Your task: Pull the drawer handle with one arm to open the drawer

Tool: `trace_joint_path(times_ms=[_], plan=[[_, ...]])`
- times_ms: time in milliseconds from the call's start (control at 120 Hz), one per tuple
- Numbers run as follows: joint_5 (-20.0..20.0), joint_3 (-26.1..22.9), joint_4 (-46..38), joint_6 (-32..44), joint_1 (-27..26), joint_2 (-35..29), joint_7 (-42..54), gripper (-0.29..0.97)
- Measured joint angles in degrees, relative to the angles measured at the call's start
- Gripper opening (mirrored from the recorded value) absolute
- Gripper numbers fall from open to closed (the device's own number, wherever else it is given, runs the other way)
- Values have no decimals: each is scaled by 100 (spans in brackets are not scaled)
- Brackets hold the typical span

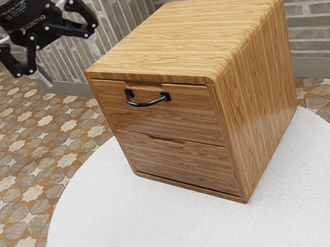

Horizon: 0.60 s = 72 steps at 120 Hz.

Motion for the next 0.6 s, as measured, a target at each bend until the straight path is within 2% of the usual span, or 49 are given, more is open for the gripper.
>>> trace_joint_path(times_ms=[108,217,308,433,517,600], plan=[[-33,32,-113,111,15,-107,-630,68],[51,1,-2523,1306,32,-1488,-1146,68],[62,30,-3886,2854,30,-1805,-1469,68],[-156,137,-4291,4411,79,-1610,-1834,68],[-349,143,-4403,5031,91,-1509,-2042,67],[-508,-84,-4736,5541,94,-1625,-2224,67]])
